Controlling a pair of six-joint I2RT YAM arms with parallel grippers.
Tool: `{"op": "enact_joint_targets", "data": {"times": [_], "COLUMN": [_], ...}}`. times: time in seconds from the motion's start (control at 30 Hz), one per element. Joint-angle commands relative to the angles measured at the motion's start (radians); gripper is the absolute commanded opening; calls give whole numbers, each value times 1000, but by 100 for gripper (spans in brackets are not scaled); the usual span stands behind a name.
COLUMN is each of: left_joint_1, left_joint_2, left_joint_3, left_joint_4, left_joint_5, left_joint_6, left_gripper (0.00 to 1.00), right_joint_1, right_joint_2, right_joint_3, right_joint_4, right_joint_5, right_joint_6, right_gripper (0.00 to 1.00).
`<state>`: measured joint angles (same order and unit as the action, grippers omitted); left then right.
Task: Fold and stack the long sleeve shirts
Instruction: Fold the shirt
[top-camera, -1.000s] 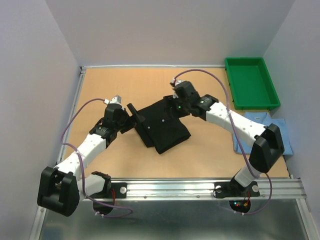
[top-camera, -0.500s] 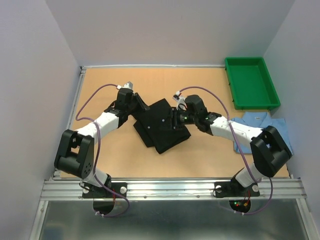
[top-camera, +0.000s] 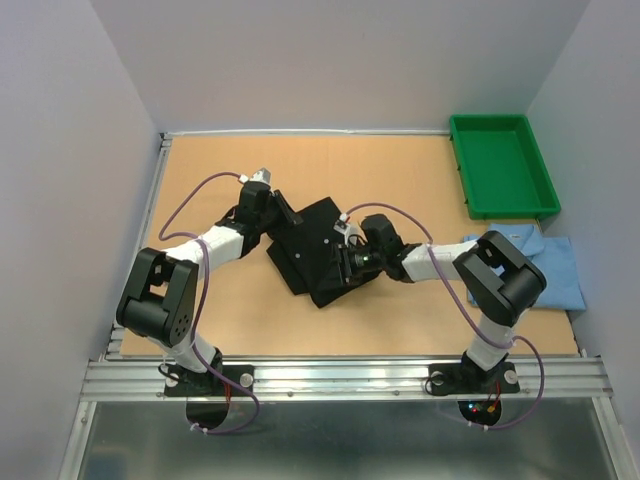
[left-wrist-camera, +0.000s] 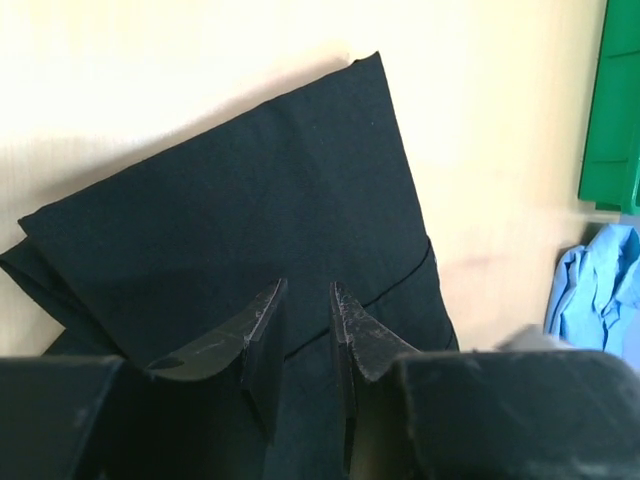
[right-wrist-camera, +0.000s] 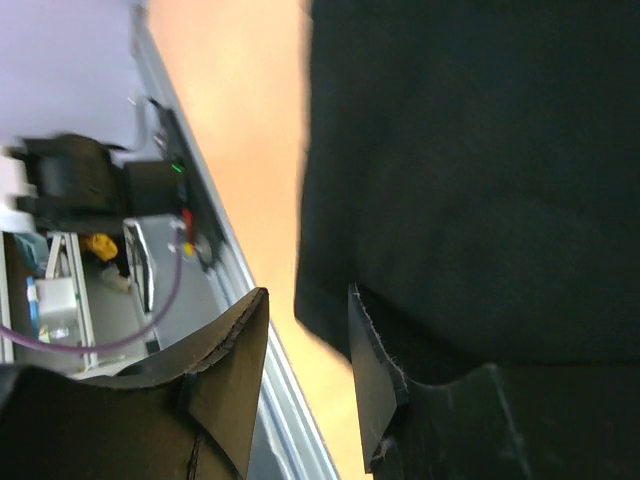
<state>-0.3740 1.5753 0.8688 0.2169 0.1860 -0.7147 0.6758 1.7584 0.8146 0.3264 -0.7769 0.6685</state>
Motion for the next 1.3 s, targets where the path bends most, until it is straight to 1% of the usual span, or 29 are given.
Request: {"op": "enact_joint_targets", "data": {"times": [0.0, 0.17, 0.3, 0.4, 0.43, 0.6, 0.7, 0.73, 0.9, 0.93, 1.03, 1.1, 1.27], "left_joint_1": [-6, -8, -9, -11, -11, -5, 3, 4, 4, 4, 4, 4, 4], "left_joint_2": [-46, -46, -32, 0, 8, 31, 51, 66, 72, 62, 45, 43, 48], "left_joint_3": [-16, -22, -19, -25, -33, -99, -126, -129, -159, -163, -169, -168, -156], "left_joint_4": [55, 58, 62, 70, 67, 68, 76, 76, 91, 91, 90, 88, 78], "left_joint_5": [1, 0, -2, -20, -31, -129, -140, -137, -122, -125, -128, -128, -129], "left_joint_6": [29, 37, 41, 43, 41, 1, -14, -17, -23, -19, -9, -6, -6], "left_gripper": [34, 35, 35, 34, 34, 22, 21, 17, 16, 16, 16, 16, 16], "right_joint_1": [5, 4, 1, -1, -2, -24, -31, -39, -88, -116, -160, -168, -174], "right_joint_2": [70, 138, 138, 84, 69, -19, -43, -66, -161, -177, -163, -122, 2], "right_joint_3": [-84, -123, -124, -100, -91, -45, -23, -20, 24, 32, 64, 80, 37], "right_joint_4": [49, 49, 42, 8, -27, -91, -127, -133, -164, -165, -167, -167, -159], "right_joint_5": [-44, -41, -41, -29, -24, 8, 11, 13, 21, 18, -10, -39, -64], "right_joint_6": [-72, -115, -127, -138, -147, -170, -178, -172, -150, -144, -136, -141, -193], "right_gripper": [43, 43, 43, 43, 43, 44, 44, 44, 45, 46, 47, 47, 47]}}
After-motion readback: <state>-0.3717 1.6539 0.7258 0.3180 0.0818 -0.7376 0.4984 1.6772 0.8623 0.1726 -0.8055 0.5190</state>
